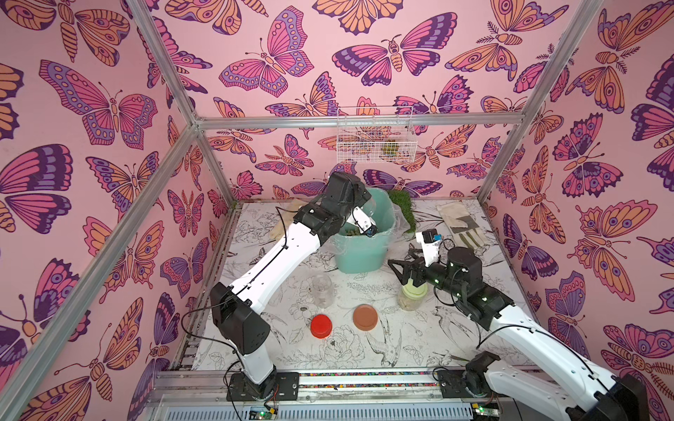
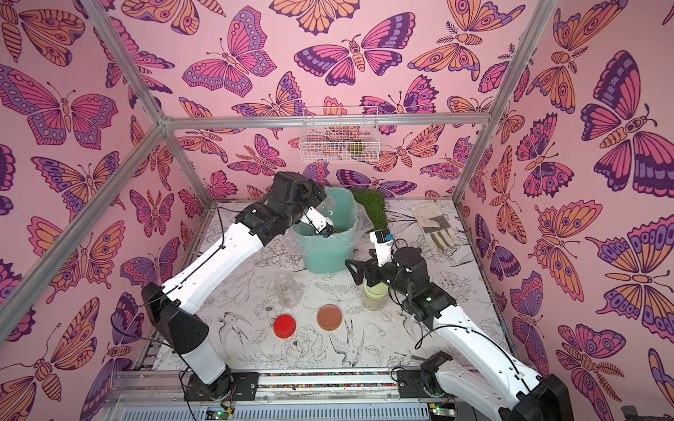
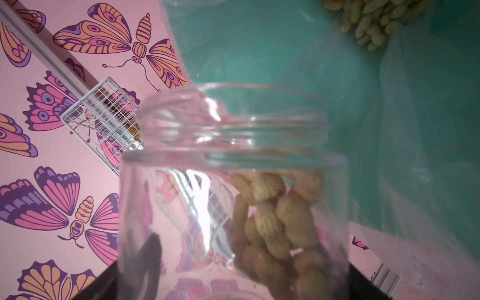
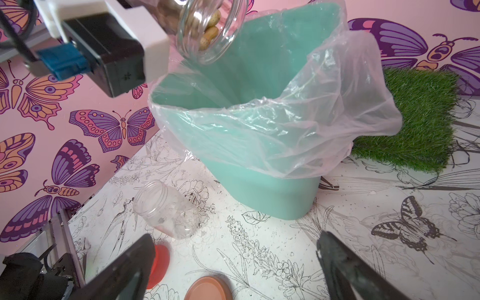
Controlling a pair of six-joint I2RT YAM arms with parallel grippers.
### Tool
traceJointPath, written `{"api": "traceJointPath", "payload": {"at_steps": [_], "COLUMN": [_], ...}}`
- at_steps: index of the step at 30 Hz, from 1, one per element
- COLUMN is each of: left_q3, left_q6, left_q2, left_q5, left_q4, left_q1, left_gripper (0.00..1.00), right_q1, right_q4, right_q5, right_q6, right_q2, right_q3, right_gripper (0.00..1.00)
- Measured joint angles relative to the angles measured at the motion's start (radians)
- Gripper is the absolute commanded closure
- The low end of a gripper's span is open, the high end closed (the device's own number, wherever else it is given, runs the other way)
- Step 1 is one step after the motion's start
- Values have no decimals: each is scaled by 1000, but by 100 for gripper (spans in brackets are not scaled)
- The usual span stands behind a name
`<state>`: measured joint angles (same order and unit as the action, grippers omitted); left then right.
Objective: Empty moldy peanuts from jars
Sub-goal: Pour the moldy peanuts from the jar into the trash bin.
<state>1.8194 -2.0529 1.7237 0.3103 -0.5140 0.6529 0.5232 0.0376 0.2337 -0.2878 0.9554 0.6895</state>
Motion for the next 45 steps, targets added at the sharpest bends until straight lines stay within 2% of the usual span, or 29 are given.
{"api": "traceJointPath", "payload": {"at_steps": [5,11,22,27,38,45], "left_q3": [-53,33,42,-5,-16,50], "left_q6": [10,34,68,90,133,155], "left_q2": [-1,6,24,15,-12,-11], "left_q5": [5,26,31,31,25,23], "left_q4": [-41,-23,-32,-39,-30,16], "left_q1": [-6,-11,-23,-26,-31,-31], "left_gripper": [100,100,100,100,100,100], "right_q1": [0,0,-4,-4,-4,-4], "right_q4": [1,-11,-27,-26,-26,-27], "right_q5": [0,-2,-2,-1,7,8], "right_q6": [0,5,8,8,8,8], "right_q2": [0,-17,-24,-24,-5,-6], "right_q3": [0,0,0,0,0,1], "right_gripper": [1,1,1,1,1,1]}}
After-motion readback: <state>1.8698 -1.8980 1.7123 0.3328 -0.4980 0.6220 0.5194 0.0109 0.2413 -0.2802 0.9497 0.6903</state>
